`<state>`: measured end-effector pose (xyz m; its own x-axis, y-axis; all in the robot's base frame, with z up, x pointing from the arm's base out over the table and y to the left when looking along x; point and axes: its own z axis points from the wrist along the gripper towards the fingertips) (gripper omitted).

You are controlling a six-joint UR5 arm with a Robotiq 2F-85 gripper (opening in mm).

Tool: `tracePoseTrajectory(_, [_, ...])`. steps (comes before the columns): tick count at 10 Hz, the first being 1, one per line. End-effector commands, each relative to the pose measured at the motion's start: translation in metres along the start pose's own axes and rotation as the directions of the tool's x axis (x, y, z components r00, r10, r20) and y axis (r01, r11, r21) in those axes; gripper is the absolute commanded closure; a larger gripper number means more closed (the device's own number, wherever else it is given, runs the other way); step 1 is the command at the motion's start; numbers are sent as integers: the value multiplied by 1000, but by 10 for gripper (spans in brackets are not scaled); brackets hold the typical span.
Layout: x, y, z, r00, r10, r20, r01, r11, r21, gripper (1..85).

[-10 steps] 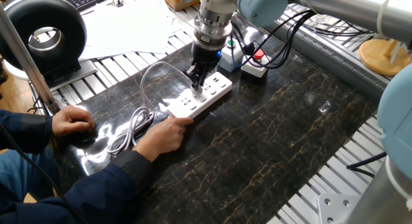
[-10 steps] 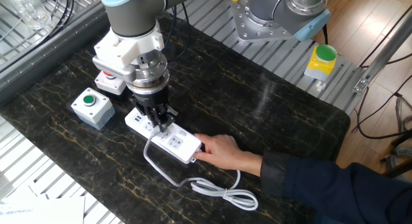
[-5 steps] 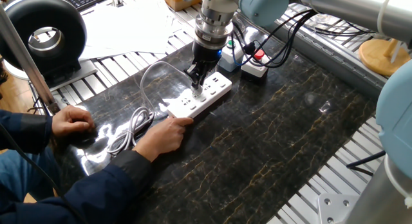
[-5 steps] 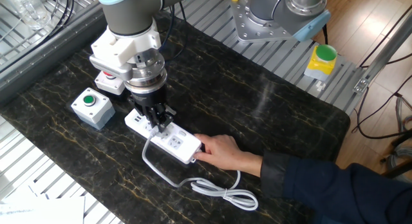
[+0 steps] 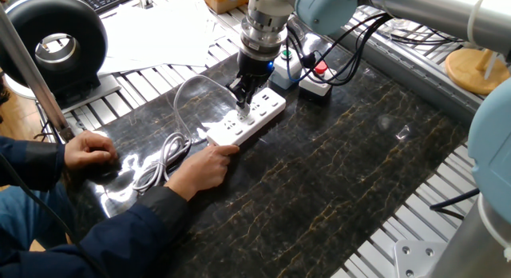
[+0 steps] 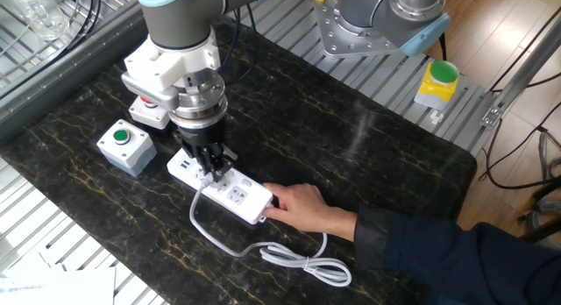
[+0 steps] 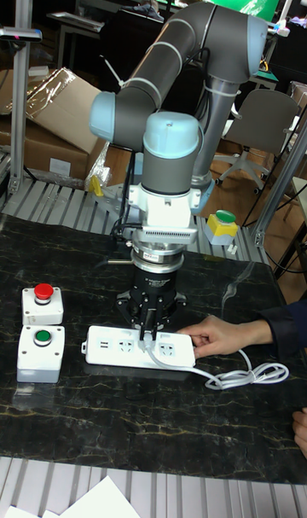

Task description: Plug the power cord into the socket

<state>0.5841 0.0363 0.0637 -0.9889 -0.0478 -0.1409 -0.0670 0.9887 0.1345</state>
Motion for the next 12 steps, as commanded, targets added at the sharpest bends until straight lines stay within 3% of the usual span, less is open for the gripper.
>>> tracePoseTrajectory(1, [-1, 3, -2, 1000, 28, 3, -28, 1000, -6, 840])
tracePoseTrajectory(8, [-6, 8, -2, 997, 74, 15, -73, 996, -47, 840])
tracePoseTrajectory(12, [-4, 6, 1, 997, 75, 20, -74, 996, -45, 840])
